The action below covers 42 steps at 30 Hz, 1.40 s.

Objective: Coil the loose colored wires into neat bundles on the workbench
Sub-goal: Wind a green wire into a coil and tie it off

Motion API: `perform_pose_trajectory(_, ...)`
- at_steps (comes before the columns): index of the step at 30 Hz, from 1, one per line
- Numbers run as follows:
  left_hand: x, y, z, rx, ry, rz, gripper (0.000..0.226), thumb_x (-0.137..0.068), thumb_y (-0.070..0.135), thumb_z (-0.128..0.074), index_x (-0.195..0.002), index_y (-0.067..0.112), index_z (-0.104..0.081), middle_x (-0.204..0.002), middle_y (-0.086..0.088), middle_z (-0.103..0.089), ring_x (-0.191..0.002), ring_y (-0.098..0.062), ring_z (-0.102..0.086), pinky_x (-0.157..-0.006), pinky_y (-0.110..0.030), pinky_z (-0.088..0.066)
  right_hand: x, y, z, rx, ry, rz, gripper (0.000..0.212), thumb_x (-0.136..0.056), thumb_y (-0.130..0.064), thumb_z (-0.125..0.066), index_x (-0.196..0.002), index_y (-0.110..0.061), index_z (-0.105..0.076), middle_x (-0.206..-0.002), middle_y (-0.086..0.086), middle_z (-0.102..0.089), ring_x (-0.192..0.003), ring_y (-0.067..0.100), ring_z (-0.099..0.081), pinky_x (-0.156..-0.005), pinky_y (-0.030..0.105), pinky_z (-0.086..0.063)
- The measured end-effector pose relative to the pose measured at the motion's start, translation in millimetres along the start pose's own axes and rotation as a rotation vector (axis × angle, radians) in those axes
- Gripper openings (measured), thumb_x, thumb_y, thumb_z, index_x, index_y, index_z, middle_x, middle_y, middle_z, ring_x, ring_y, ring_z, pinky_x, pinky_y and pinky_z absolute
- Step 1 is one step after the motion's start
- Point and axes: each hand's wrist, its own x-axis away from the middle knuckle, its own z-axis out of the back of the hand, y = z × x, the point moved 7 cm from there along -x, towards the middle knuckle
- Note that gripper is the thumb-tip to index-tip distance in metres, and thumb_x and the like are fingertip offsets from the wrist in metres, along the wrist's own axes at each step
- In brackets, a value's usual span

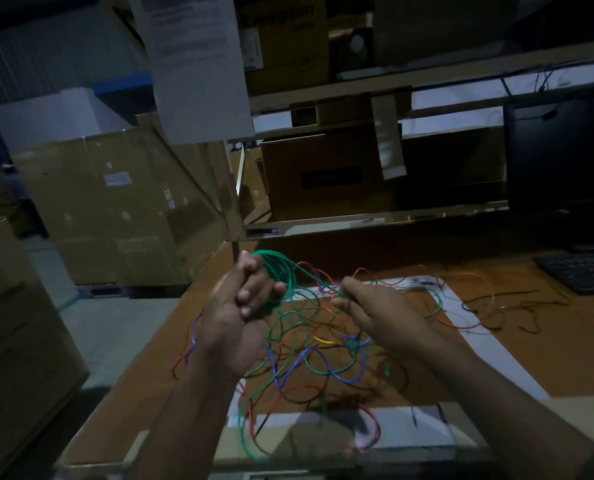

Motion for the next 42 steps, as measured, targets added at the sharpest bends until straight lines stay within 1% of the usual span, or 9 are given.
perform_pose_trajectory(5,-1.1,21.3,-10.3,0.202,-0.112,-0.022,0.04,-0.114,0.027,-0.029,-0.084,0.02,-0.055,-0.049,0.007,-0.041,-0.038,-0.009,-0.025,-0.073,-0.02,-0.053,-12.7,33.2,11.0,0.241,-0.002,-0.132,0.013,-0.105,-0.036,-0.046,-0.106,-0.023,-0.049,-0.09,0.001,-0.067,-0.085,0.029,-0.064,-0.067,0.042,-0.051)
perform_pose_trajectory(9,-1.3,41.6,-7.3,0.293,-0.071,-0.093,0.036,-0.114,0.022,-0.029,-0.09,0.017,-0.056,-0.061,0.008,-0.054,-0.046,-0.005,-0.047,-0.084,-0.026,-0.056,-6.9,45.3,45.6,0.103,0.384,-0.263,0.009,-0.105,-0.026,-0.047,-0.104,-0.023,-0.056,-0.091,0.0,-0.059,-0.076,0.017,-0.058,-0.062,0.039,-0.053)
perform_pose_trajectory(12,-1.0,44.4,-2.6,0.278,0.053,-0.175,0.034,-0.112,0.022,-0.035,-0.087,0.017,-0.057,-0.092,0.0,-0.078,-0.088,-0.011,-0.076,-0.096,-0.04,-0.058,-2.1,45.8,48.1,-0.262,0.458,-0.27,0.014,-0.106,-0.027,-0.048,-0.096,-0.024,-0.058,-0.085,0.002,-0.065,-0.077,0.016,-0.064,-0.065,0.037,-0.054)
perform_pose_trajectory(15,-2.4,41.1,-10.1,0.246,0.093,-0.158,0.034,-0.113,0.023,-0.03,-0.088,0.018,-0.051,-0.121,-0.014,-0.075,-0.126,-0.032,-0.065,-0.109,-0.05,-0.047,-0.9,29.0,34.3,-0.684,0.3,-0.211,0.02,-0.107,-0.032,-0.046,-0.099,-0.021,-0.06,-0.084,0.001,-0.065,-0.072,0.008,-0.065,-0.069,0.026,-0.053)
perform_pose_trajectory(21,1.6,35.1,3.3,0.407,0.262,-0.135,0.039,-0.108,0.018,-0.045,-0.073,0.012,-0.061,-0.067,0.008,-0.068,-0.048,-0.001,-0.057,-0.071,-0.03,-0.063,5.8,38.1,29.5,-0.099,0.327,-0.184,0.022,-0.106,-0.035,-0.044,-0.096,-0.025,-0.061,-0.084,-0.005,-0.055,-0.078,0.012,-0.056,-0.063,0.035,-0.045)
perform_pose_trajectory(23,-0.1,33.3,8.2,0.33,0.308,-0.161,0.03,-0.109,0.019,-0.045,-0.083,0.014,-0.059,-0.077,0.004,-0.075,-0.046,-0.001,-0.054,-0.071,-0.026,-0.062,5.3,30.7,10.2,0.214,0.086,-0.122,0.022,-0.105,-0.04,-0.044,-0.105,-0.027,-0.062,-0.095,-0.003,-0.057,-0.09,0.019,-0.061,-0.07,0.036,-0.049)
perform_pose_trajectory(26,-5.0,34.5,9.7,0.088,0.285,-0.238,0.028,-0.112,0.024,-0.035,-0.097,0.013,-0.055,-0.116,-0.018,-0.076,-0.097,-0.017,-0.077,-0.101,-0.038,-0.056,11.7,1.1,-8.4,0.412,-0.152,0.099,0.022,-0.104,-0.04,-0.045,-0.116,-0.03,-0.062,-0.109,-0.003,-0.056,-0.1,0.019,-0.06,-0.07,0.029,-0.04)
perform_pose_trajectory(33,-7.2,0.0,24.1,-0.712,0.154,-0.138,0.045,-0.109,0.042,-0.034,-0.11,0.026,-0.077,-0.146,-0.005,-0.061,-0.147,-0.011,-0.042,-0.121,-0.04,-0.023,20.3,-40.3,13.2,0.021,-0.043,0.228,0.02,-0.1,-0.053,-0.041,-0.096,-0.038,-0.054,-0.091,-0.015,-0.044,-0.079,0.002,-0.044,-0.062,0.027,-0.038)
perform_pose_trajectory(42,11.6,-41.9,-14.3,-0.875,-0.102,0.039,0.041,-0.109,0.032,-0.042,-0.078,0.016,-0.063,-0.066,-0.005,-0.056,-0.067,-0.02,-0.062,-0.08,-0.031,-0.052,2.7,-25.7,47.2,-0.19,0.394,0.069,0.036,-0.1,-0.055,-0.042,-0.096,-0.023,-0.058,-0.087,-0.011,-0.05,-0.075,0.006,-0.053,-0.061,0.037,-0.049)
